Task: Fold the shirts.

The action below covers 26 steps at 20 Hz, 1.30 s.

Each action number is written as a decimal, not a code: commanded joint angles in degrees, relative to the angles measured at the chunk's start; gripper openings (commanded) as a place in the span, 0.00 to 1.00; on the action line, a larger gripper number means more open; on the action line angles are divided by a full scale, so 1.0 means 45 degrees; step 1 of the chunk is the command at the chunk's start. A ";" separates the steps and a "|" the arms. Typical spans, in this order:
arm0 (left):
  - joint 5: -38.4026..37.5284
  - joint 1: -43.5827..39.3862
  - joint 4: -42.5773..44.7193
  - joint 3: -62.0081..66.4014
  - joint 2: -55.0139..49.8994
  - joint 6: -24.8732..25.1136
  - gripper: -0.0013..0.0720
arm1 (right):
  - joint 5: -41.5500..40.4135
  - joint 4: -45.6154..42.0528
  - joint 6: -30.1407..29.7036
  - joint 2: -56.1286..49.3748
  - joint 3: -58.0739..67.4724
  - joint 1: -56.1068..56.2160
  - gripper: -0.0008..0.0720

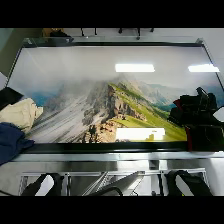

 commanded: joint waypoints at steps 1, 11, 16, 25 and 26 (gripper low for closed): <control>0.0544 0.2205 0.1724 0.1258 -0.2220 -0.0306 0.98 | 0.0000 0.0000 0.0005 0.0015 -0.0005 0.0010 0.06; 0.6198 0.1676 0.1948 0.1171 -0.7781 -0.0102 0.98 | -0.0005 0.0000 0.0005 -0.0005 -0.0005 0.0010 0.06; 0.6314 0.1613 0.2861 0.2448 -1.0108 -0.0112 0.98 | -0.0005 0.0000 0.0005 -0.0005 -0.0005 0.0010 0.06; 0.2875 0.1394 0.0695 0.5013 -1.0428 -0.0068 0.04 | -0.0010 0.0005 0.0005 -0.0005 -0.0005 0.0010 0.06; 0.2574 0.1166 -0.0486 0.5566 -0.9981 0.0267 0.04 | -0.0034 0.0005 0.0005 -0.0010 -0.0005 0.0010 0.05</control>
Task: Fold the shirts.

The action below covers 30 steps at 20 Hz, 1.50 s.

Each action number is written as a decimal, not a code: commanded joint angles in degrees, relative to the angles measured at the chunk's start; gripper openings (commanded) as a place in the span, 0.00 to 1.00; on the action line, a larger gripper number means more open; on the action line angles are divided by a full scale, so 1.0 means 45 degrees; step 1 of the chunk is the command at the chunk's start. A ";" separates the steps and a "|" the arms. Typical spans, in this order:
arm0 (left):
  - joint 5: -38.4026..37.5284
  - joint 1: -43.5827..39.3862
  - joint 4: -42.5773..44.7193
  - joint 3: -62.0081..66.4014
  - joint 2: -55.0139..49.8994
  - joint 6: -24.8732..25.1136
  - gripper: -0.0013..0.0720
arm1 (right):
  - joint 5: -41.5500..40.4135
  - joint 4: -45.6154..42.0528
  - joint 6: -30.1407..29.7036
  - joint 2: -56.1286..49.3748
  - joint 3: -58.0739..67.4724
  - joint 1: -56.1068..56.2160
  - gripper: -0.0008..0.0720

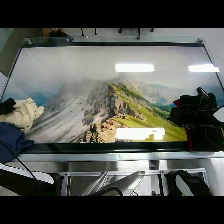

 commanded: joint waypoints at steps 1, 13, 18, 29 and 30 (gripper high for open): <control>-0.1404 -0.0597 -0.3410 0.1753 0.1049 0.0622 0.04 | -0.0151 0.0000 0.0010 -0.0010 -0.0005 0.0010 0.06; -0.3201 -1.0569 -0.4779 0.1982 0.6747 0.0282 0.04 | -0.0937 -0.0005 0.0005 -0.0010 -0.0005 0.0010 0.06; -0.0656 -1.3872 -0.4503 -0.1486 0.5872 -0.0078 0.04 | -0.0942 -0.0005 -0.0447 -0.0078 -0.0005 0.0015 0.05; -0.5921 -1.2740 -0.4546 -0.0112 0.4415 -0.1132 0.96 | -0.0141 0.4595 -0.4260 -0.0554 -0.0005 0.0015 0.54; -0.6547 -1.2216 -0.4546 -0.0481 0.4891 -0.1132 0.96 | -0.0155 0.5119 -0.4886 -0.0879 -0.0005 0.0015 0.54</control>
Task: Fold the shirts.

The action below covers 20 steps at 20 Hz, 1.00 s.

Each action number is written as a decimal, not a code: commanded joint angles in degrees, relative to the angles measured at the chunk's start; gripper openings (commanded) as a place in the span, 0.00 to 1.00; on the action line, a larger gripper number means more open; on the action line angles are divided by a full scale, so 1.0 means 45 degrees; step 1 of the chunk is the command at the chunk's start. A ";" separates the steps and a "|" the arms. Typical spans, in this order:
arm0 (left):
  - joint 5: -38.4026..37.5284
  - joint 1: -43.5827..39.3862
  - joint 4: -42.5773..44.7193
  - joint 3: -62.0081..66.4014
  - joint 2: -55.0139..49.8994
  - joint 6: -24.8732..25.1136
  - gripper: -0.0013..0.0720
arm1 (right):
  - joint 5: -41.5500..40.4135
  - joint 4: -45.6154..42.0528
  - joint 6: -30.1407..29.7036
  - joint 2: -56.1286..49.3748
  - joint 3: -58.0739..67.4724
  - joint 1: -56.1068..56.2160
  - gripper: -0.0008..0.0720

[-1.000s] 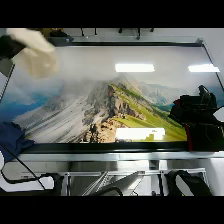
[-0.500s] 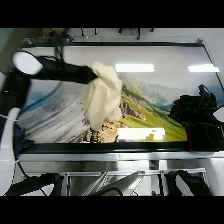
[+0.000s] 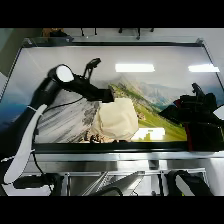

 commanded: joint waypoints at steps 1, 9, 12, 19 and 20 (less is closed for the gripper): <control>-0.2759 0.1734 0.0126 -0.0593 0.1243 -0.0243 0.96 | 0.0063 0.2433 -0.2438 -0.0889 -0.0005 0.0015 0.54; 0.2438 0.2657 0.0831 -1.0117 0.5037 0.0044 0.96 | -0.1923 0.7587 -0.8446 -0.6033 0.0325 0.0476 0.73; 0.4022 0.1792 -0.0277 -1.1511 0.4435 0.0403 0.96 | -0.2715 0.7597 -0.9228 -0.8461 0.1603 0.1583 0.73; 0.6130 0.0044 -0.1107 -1.0550 0.1938 0.0957 0.96 | -0.3444 0.7606 -0.9666 -1.2026 0.4823 0.3585 0.72; 0.6135 0.0044 -0.1107 -1.0263 0.1613 0.0952 0.93 | -0.3449 0.7606 -0.9666 -1.2157 0.5022 0.3653 0.72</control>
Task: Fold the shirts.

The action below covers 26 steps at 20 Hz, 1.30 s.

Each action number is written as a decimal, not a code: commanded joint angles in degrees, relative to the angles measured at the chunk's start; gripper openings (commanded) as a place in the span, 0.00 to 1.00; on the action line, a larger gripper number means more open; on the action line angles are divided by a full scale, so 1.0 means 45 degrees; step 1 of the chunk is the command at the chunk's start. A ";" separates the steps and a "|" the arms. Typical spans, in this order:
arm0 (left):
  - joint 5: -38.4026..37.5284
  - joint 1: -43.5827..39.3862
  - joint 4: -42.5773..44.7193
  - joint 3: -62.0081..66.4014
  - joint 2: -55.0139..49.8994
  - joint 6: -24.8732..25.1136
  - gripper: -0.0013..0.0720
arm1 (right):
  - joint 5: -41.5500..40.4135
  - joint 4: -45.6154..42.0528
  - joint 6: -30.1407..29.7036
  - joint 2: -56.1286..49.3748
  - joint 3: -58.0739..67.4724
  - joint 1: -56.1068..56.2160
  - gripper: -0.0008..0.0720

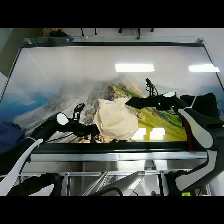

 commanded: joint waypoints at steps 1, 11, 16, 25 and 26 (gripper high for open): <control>0.0631 -0.0335 -0.0107 0.0787 -0.1180 0.0136 0.70 | -0.0248 0.0117 -0.0238 -0.1005 0.1044 0.0515 0.71; -0.0495 0.0117 -0.0010 0.2380 0.0209 0.0423 0.04 | 0.0335 0.0612 -0.0248 0.0437 0.1345 0.0427 0.06; -0.3065 0.1982 -0.0034 0.6509 0.3789 -0.0058 0.04 | 0.1443 0.0602 -0.0238 0.4775 0.3813 -0.0612 0.06; -0.4143 0.2511 0.0651 1.2429 0.6523 -0.0306 0.04 | 0.0573 -0.1433 -0.0928 1.0647 0.4721 -0.0763 0.06; -0.4391 0.2511 0.0646 1.2352 0.6023 -0.0296 0.04 | 0.0583 -0.1744 -0.0685 1.0380 0.4687 -0.0763 0.06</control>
